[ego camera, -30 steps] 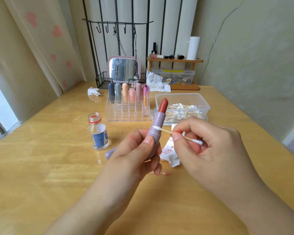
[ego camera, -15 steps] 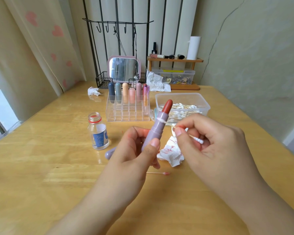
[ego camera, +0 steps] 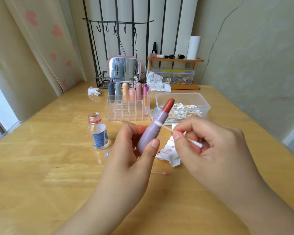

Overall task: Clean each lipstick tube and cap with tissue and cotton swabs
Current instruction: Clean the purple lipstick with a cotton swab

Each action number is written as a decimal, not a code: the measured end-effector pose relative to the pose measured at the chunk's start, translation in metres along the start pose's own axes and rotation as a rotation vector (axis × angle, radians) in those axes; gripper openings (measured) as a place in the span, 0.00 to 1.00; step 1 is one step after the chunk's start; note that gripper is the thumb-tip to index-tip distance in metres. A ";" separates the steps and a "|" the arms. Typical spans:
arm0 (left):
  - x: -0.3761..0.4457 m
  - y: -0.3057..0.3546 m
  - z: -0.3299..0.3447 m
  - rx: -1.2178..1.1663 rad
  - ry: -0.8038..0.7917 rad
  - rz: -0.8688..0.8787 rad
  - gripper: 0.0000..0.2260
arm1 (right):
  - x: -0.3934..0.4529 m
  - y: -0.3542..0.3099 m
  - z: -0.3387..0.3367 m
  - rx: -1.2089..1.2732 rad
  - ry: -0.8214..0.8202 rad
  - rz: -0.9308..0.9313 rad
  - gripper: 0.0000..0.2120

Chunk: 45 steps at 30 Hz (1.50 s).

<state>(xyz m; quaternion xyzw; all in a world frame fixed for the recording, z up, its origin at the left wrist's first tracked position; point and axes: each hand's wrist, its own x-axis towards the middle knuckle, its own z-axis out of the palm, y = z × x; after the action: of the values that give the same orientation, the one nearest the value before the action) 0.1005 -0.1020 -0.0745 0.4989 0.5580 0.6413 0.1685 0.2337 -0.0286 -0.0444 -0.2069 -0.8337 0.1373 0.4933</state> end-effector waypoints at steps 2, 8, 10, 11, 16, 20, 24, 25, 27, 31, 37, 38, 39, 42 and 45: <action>0.000 -0.003 -0.001 0.053 0.021 0.029 0.05 | 0.000 -0.001 0.001 -0.015 -0.025 -0.019 0.06; 0.001 -0.004 -0.001 0.155 0.087 0.109 0.08 | 0.001 0.000 -0.002 0.036 0.035 0.004 0.06; 0.002 -0.005 -0.002 0.186 0.115 0.140 0.08 | 0.000 -0.001 0.000 0.014 -0.009 -0.018 0.06; 0.002 -0.005 -0.002 0.207 0.132 0.159 0.08 | -0.001 -0.001 0.001 -0.008 -0.023 -0.032 0.06; 0.000 -0.002 -0.003 0.320 0.180 0.267 0.10 | 0.002 0.002 -0.004 -0.024 0.056 0.002 0.06; 0.001 -0.001 -0.003 0.380 0.171 0.368 0.10 | -0.001 -0.001 0.000 -0.002 0.005 -0.019 0.05; 0.001 0.001 -0.004 0.453 0.192 0.421 0.12 | 0.000 -0.001 -0.002 0.000 0.033 0.005 0.06; 0.000 0.001 -0.005 0.471 0.196 0.432 0.12 | 0.000 -0.001 -0.004 -0.015 0.054 0.017 0.06; 0.001 0.000 -0.005 0.497 0.204 0.449 0.11 | 0.001 0.000 -0.005 -0.026 0.065 0.028 0.07; 0.001 -0.002 -0.005 0.508 0.219 0.456 0.13 | -0.002 -0.005 0.000 -0.008 -0.015 -0.021 0.06; 0.001 -0.001 -0.005 0.422 0.208 0.389 0.07 | 0.000 0.000 -0.003 0.020 0.049 0.011 0.06; 0.001 0.000 -0.005 0.381 0.203 0.337 0.07 | -0.001 0.000 -0.002 0.030 0.034 0.002 0.06; 0.000 0.001 -0.004 0.326 0.199 0.270 0.07 | -0.001 -0.001 0.000 0.019 0.013 -0.014 0.06; 0.001 -0.001 -0.003 0.161 0.174 0.100 0.07 | -0.002 0.001 0.003 -0.012 -0.013 -0.022 0.05; 0.002 0.002 -0.001 0.092 0.093 0.020 0.08 | 0.001 0.007 -0.001 0.009 0.018 0.029 0.05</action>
<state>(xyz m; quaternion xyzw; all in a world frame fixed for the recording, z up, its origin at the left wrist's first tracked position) 0.0992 -0.1013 -0.0719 0.4813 0.5890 0.6394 0.1126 0.2357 -0.0217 -0.0458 -0.2178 -0.8255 0.1462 0.4998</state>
